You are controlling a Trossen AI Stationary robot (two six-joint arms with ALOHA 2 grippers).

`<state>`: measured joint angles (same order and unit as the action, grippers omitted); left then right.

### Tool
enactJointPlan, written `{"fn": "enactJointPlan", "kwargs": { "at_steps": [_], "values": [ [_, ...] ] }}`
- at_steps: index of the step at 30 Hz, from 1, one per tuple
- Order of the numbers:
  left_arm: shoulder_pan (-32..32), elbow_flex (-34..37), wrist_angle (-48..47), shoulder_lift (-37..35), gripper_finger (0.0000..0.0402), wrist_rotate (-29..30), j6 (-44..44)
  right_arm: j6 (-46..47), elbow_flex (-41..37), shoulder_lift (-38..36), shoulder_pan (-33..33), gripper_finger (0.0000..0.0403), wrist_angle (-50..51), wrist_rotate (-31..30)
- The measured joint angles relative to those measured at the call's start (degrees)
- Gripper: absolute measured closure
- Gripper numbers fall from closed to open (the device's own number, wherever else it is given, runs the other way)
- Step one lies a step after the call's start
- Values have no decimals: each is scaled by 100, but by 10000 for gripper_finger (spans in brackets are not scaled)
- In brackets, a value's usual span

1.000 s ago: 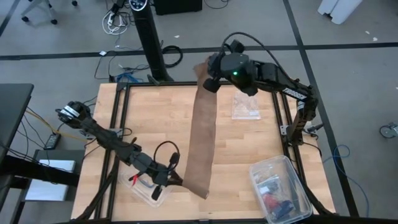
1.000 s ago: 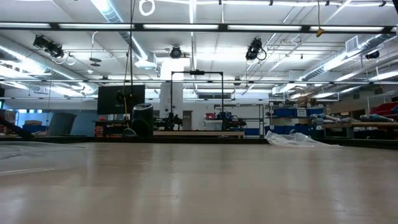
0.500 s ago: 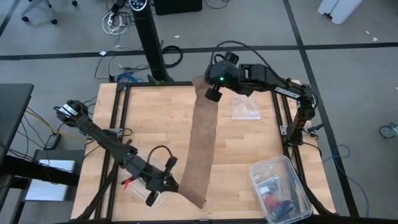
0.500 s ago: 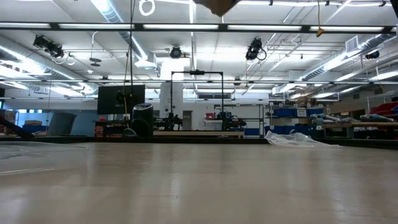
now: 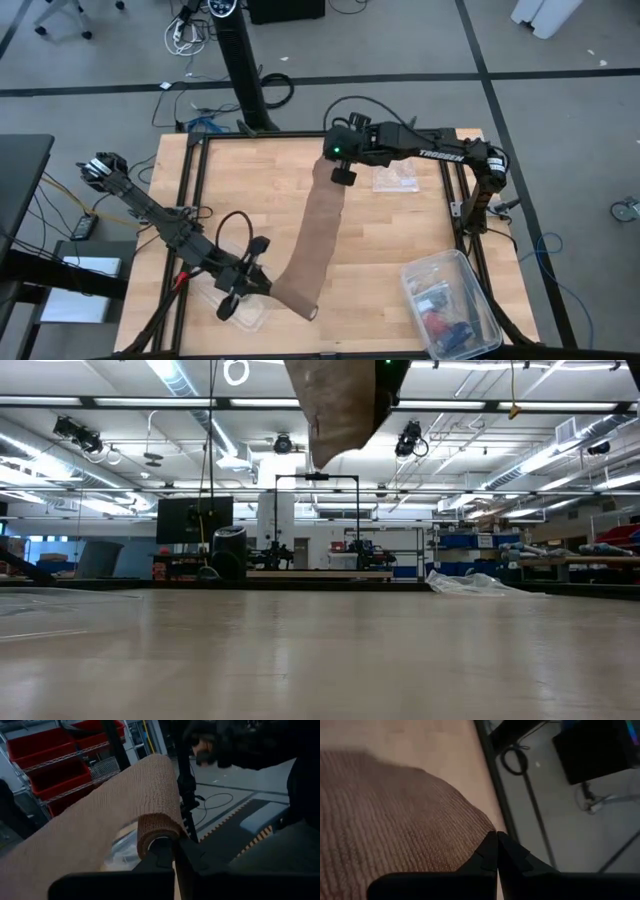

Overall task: Roll bandage
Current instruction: Roll the brown bandage

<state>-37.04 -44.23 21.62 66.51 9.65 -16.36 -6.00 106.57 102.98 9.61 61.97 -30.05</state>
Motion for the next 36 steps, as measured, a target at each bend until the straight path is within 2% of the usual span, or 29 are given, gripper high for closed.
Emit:
{"fn": "enactJointPlan", "kwargs": {
  "at_steps": [4, 7, 17, 22, 27, 31, 34, 36],
  "values": [
    [0, 0, -2, -76, 401, 2, 49, 204, -178, 2, -7, 399, -184, 201],
    [0, 0, -28, -115, 401, 0, 71, 247, -212, 2, -15, 381, -262, 332],
    [0, 2, -68, -135, 401, 0, 185, 146, -212, 2, -90, 266, -342, 323],
    [0, 2, -107, -134, 401, 80, 188, 170, -166, -25, -149, 225, -226, 313],
    [0, 4, -203, -135, 401, 257, 232, 202, -67, -317, -399, 211, -128, 214],
    [0, 4, -198, -137, 401, 315, 314, 593, -161, -678, -657, 213, -15, 200],
    [11, 9, -199, -215, 401, 560, 370, 859, -746, -1087, -871, 217, -262, 181],
    [58, 9, -174, -266, 401, 695, 393, 1021, -1426, -1418, -1043, 219, -687, 91]
  ]
}}
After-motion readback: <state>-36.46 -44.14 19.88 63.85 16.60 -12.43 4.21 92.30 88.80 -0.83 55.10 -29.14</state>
